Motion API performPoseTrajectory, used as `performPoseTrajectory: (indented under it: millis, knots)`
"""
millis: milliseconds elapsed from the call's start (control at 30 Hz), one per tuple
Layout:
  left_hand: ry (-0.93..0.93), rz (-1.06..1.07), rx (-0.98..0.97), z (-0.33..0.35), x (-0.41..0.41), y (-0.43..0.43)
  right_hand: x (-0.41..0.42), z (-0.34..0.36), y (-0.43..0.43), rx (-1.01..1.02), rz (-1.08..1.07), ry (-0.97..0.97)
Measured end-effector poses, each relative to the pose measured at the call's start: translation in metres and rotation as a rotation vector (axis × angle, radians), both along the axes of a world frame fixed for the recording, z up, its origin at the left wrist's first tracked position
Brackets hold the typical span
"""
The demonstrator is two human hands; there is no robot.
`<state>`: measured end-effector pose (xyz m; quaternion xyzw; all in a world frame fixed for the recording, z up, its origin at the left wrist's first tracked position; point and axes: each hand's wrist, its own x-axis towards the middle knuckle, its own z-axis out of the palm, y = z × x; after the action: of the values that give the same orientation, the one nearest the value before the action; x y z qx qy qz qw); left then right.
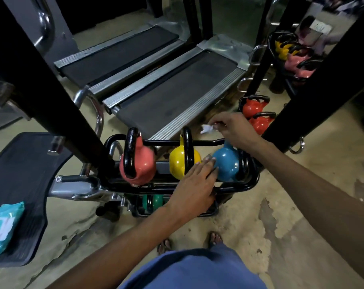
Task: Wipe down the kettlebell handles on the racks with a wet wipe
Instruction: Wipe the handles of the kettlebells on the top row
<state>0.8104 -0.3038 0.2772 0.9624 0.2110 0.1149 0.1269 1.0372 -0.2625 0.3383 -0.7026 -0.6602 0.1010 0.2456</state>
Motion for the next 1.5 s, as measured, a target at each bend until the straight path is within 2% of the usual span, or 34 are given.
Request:
performPoseTrajectory:
  millis: [67, 167, 333, 433, 567, 700, 733, 800, 867, 967, 1067, 1100, 1167, 1200, 1233, 1267, 1300, 1333, 1400, 1433, 1500]
  knots:
    - [0.005, -0.021, -0.022, 0.003, 0.020, -0.002, 0.032, -0.008, 0.000, 0.001, -0.133, 0.000]
    - [0.013, -0.033, -0.047, 0.008, 0.054, -0.004, 0.070, -0.033, 0.005, -0.125, -0.256, -0.046]
    - [0.056, -0.011, -0.102, 0.012, 0.108, -0.007, 0.085, -0.058, 0.015, -0.199, -0.279, 0.005]
    - [0.069, 0.021, -0.078, 0.008, 0.120, -0.005, 0.085, -0.054, 0.031, -0.320, -0.323, -0.011]
    - [0.065, 0.055, -0.097, 0.002, 0.122, -0.004, 0.082, -0.052, 0.053, -0.524, -0.204, -0.179]
    - [0.037, 0.070, -0.091, 0.007, 0.125, -0.009, 0.068, -0.038, 0.065, -0.778, 0.029, -0.319]
    - [0.033, 0.075, -0.085, 0.009, 0.126, -0.010, 0.065, -0.032, 0.059, -0.790, 0.057, -0.353]
    - [0.052, 0.084, -0.056, 0.012, 0.129, -0.009, 0.065, -0.029, 0.046, -0.664, 0.010, -0.366]
    - [0.084, 0.086, -0.047, 0.012, 0.129, -0.008, 0.067, -0.038, 0.028, -0.463, -0.196, -0.185]
    - [0.097, 0.080, -0.060, 0.010, 0.129, -0.004, 0.065, -0.060, 0.000, -0.248, -0.577, 0.300]
    - [0.067, 0.059, -0.074, 0.011, 0.128, -0.001, 0.053, -0.077, -0.022, -0.231, -0.877, 0.738]
    - [0.060, 0.053, -0.082, 0.011, 0.127, -0.001, 0.048, -0.078, -0.026, -0.227, -0.940, 0.945]
    - [0.056, 0.048, -0.097, 0.011, 0.127, 0.000, 0.043, -0.071, -0.032, -0.207, -0.930, 1.493]
    - [0.057, 0.050, -0.100, 0.012, 0.127, 0.002, 0.047, -0.071, -0.032, -0.224, -0.884, 1.694]
    - [0.056, 0.053, -0.098, 0.012, 0.127, 0.003, 0.051, -0.070, -0.032, -0.242, -0.837, 1.827]
    - [0.057, 0.054, -0.095, 0.012, 0.127, 0.003, 0.054, -0.072, -0.031, -0.256, -0.803, 1.878]
    - [0.055, 0.047, -0.087, 0.013, 0.126, 0.003, 0.056, -0.075, -0.029, -0.246, -0.827, 1.845]
    - [0.049, 0.040, -0.075, 0.014, 0.126, 0.003, 0.055, -0.078, -0.027, -0.204, -0.904, 1.729]
    - [0.039, 0.034, -0.066, 0.014, 0.125, 0.003, 0.048, -0.089, -0.026, -0.107, -1.080, 1.357]
    - [0.036, 0.039, -0.072, 0.013, 0.125, 0.004, 0.043, -0.090, -0.027, -0.076, -1.106, 1.207]
    - [0.035, 0.052, -0.078, 0.009, 0.123, 0.006, 0.035, -0.081, -0.027, 0.006, -1.014, 0.930]
